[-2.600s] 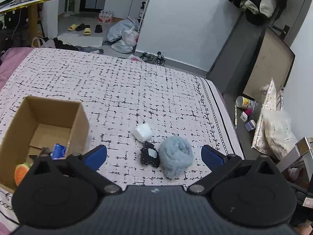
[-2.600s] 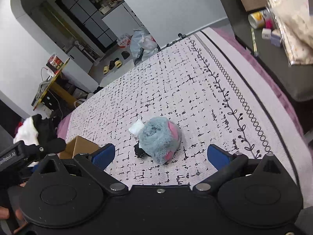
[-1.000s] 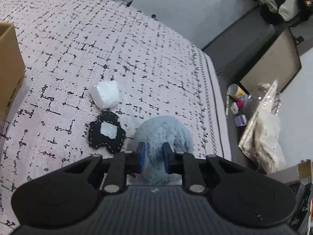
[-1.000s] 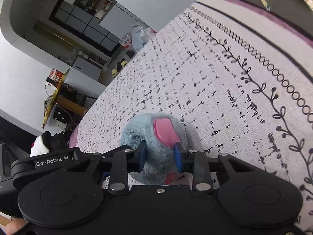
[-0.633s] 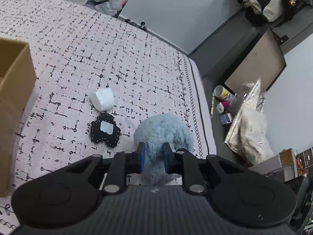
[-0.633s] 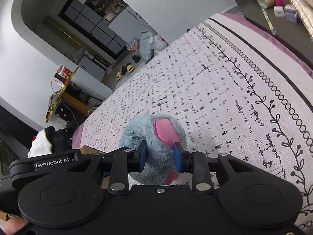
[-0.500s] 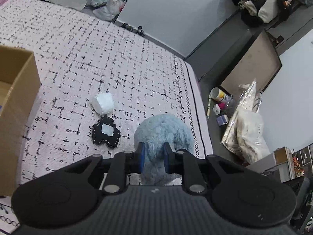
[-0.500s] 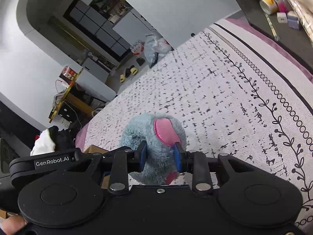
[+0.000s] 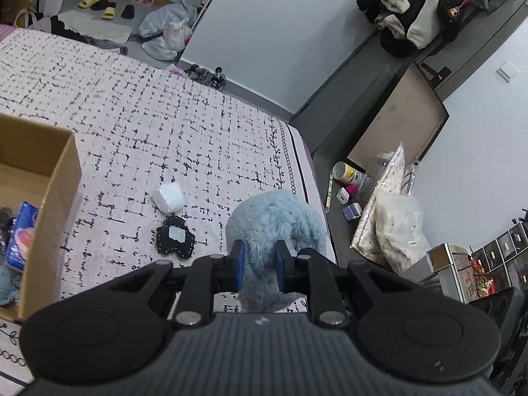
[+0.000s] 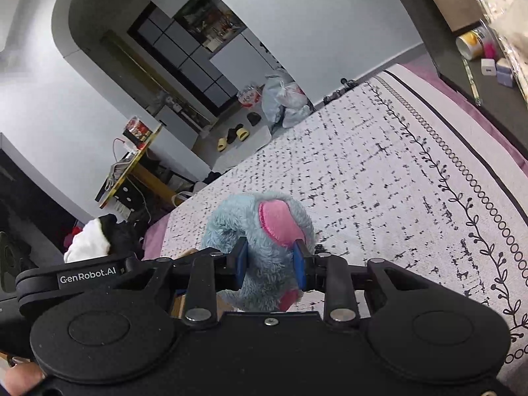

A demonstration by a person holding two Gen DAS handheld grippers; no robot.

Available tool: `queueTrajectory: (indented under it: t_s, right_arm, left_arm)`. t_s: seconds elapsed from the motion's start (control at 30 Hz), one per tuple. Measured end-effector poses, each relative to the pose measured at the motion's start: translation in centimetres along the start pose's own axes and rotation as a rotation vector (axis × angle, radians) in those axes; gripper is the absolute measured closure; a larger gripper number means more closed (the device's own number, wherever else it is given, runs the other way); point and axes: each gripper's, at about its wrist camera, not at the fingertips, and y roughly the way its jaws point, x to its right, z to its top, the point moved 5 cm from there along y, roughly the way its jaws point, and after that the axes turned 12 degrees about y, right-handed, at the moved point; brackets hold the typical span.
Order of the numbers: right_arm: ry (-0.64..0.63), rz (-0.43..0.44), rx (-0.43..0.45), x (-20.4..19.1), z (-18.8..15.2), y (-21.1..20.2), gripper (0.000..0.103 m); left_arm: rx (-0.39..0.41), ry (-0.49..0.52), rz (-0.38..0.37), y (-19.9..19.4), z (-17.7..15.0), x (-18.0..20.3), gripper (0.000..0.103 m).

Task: Organize soft objects
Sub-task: 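Lift the grey plush with the right tool and carry it over the box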

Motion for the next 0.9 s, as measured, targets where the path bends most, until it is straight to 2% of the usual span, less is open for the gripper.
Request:
queueTrajectory:
  t_s: [0.5,0.9]
  right_arm:
    - [-0.034,0.038,-0.011,-3.9,-1.7,-0.1,0.074]
    - [-0.043,0.073,-0.068,-7.0,-3.8,2.2,0.075]
  left_arm:
    - [0.033,0.023,0.03,-4.4,0.4,-1.5,0.085]
    - [0.058,-0.012,0.063,-7.2,0.8,-5.4,0.085]
